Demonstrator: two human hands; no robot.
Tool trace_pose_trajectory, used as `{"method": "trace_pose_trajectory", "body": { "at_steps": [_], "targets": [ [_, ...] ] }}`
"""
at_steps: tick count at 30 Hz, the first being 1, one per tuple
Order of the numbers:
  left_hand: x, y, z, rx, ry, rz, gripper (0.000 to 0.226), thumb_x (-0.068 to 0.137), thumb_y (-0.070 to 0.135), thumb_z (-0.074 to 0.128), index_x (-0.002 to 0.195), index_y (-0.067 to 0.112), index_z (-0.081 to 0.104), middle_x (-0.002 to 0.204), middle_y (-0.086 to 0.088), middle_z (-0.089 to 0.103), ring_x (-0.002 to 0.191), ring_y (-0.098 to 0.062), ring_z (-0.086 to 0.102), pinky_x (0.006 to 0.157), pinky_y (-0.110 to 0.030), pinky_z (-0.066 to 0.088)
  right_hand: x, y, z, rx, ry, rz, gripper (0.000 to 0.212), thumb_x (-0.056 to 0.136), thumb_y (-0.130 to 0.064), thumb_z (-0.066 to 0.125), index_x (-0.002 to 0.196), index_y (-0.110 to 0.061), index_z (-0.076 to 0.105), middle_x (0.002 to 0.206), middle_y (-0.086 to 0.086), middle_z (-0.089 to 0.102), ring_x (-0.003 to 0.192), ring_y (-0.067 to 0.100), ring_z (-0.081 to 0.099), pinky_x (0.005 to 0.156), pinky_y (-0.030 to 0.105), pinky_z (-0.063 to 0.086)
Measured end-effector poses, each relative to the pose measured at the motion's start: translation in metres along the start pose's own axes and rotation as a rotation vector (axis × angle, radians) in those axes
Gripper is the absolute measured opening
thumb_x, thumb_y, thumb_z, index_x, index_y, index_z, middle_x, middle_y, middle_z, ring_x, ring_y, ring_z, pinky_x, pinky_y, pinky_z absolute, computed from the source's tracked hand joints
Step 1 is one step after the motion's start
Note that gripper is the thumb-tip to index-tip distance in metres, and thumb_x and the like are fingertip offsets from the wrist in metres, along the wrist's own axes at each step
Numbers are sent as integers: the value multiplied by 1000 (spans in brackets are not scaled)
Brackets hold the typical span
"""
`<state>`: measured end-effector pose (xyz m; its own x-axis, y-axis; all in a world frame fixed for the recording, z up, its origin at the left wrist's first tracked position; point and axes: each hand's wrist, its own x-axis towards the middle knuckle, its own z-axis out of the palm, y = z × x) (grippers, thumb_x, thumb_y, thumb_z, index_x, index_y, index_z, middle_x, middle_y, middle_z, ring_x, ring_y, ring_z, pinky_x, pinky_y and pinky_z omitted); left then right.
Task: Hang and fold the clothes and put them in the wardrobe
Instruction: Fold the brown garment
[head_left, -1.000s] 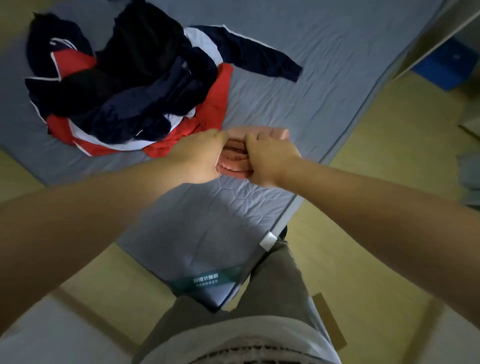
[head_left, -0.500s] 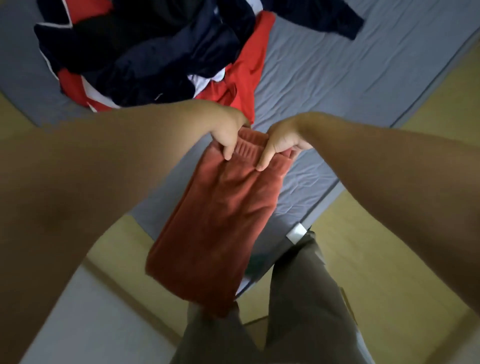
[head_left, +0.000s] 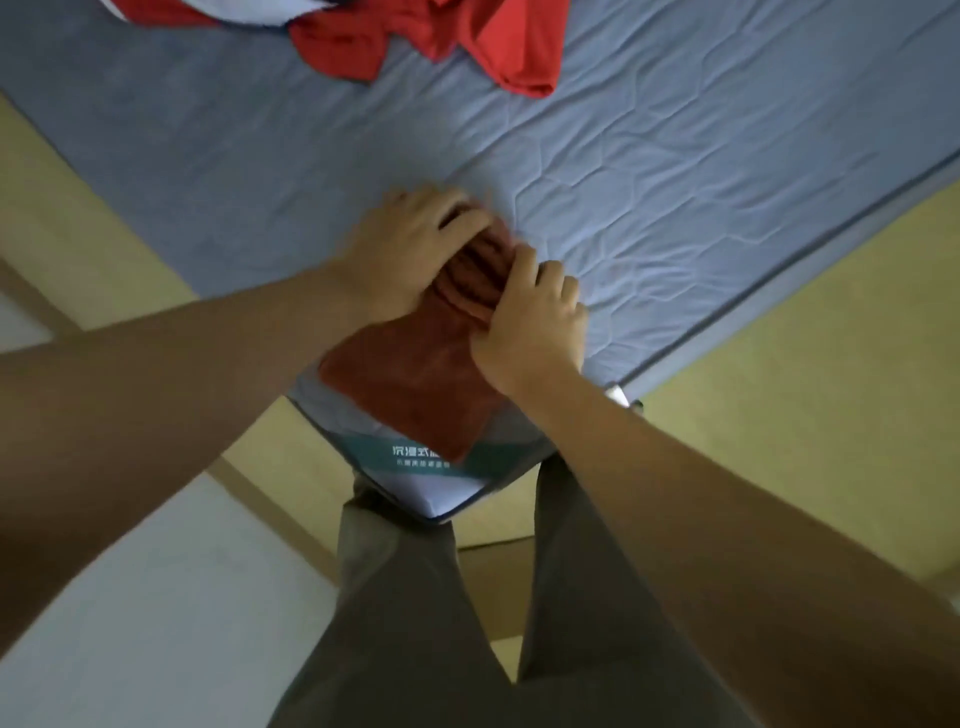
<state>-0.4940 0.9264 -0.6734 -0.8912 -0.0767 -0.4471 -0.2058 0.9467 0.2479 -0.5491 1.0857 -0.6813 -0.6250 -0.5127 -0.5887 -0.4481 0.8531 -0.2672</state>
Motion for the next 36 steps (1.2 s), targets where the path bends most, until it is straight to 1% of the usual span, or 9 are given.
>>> {"method": "trace_pose_trajectory", "body": {
  "at_steps": [7, 10, 13, 16, 18, 24, 28, 34, 36],
  "targets": [
    [-141, 0, 91, -45, 187, -138, 52, 97, 29, 38, 140, 5, 55, 138, -25, 54, 117, -44, 58, 92, -51, 44, -98, -30, 91, -7, 148, -188, 70, 70, -29, 68, 134, -14, 43, 121, 14, 48, 103, 31, 47, 87, 44, 45],
    [-163, 4, 128, -248, 146, -432, 68, 90, 38, 48, 151, 11, 38, 149, -24, 41, 125, -44, 49, 97, -53, 43, -106, -38, 133, -38, 159, -186, 62, 75, -22, 65, 133, -14, 44, 123, 15, 48, 103, 32, 47, 85, 44, 45],
    [-173, 4, 162, -778, 172, -978, 83, 79, 11, 66, 153, 8, 28, 149, -21, 37, 128, -37, 45, 104, -47, 44, -109, -46, 169, -139, 70, -166, 73, 73, -26, 72, 138, -13, 43, 132, 18, 46, 112, 35, 47, 90, 47, 44],
    [-177, -2, 178, -1656, 197, -1320, 35, 88, 11, 57, 121, 1, 59, 109, -19, 70, 94, -34, 62, 79, -41, 60, -116, -54, 188, -80, 27, -90, 72, 85, -49, 63, 144, -14, 42, 144, 17, 40, 127, 36, 39, 103, 52, 35],
    [-177, 0, 179, -2027, 128, -1259, 27, 97, 31, 53, 104, 9, 68, 90, -5, 76, 85, -28, 68, 63, -32, 59, -121, -63, 189, 93, 120, 40, 59, 93, -54, 56, 140, -18, 52, 143, 12, 43, 130, 32, 39, 107, 50, 32],
    [-158, 2, 172, -1927, -59, -1064, 128, 44, 88, 70, 151, 24, 40, 144, 2, 56, 126, -19, 58, 105, -48, 49, -102, -90, 191, 814, 363, 761, 26, 86, -49, 71, 92, -25, 63, 119, 2, 47, 110, 25, 56, 100, 46, 48],
    [-148, 5, 172, -1970, -156, -1095, 137, 39, 70, 87, 154, 22, 30, 142, -7, 56, 122, -28, 61, 103, -52, 50, -101, -98, 201, 1333, 172, 1348, 96, 54, -66, 88, 127, -14, 52, 122, 7, 61, 107, 27, 64, 92, 41, 56],
    [-151, 1, 207, -1999, -79, -1265, 75, 69, 53, 87, 125, 11, 62, 110, -11, 74, 86, -29, 76, 75, -42, 62, -110, -84, 227, 1879, -271, 1203, 72, 63, -70, 81, 112, -20, 66, 106, 5, 75, 96, 24, 70, 82, 41, 53],
    [-154, -3, 220, -2081, -46, -1216, 77, 67, 50, 90, 127, 11, 62, 112, -14, 74, 92, -32, 75, 88, -48, 59, -107, -74, 236, 1928, -225, 1116, 64, 69, -64, 82, 114, -21, 68, 111, 3, 74, 105, 22, 66, 98, 42, 47]
  ]
}}
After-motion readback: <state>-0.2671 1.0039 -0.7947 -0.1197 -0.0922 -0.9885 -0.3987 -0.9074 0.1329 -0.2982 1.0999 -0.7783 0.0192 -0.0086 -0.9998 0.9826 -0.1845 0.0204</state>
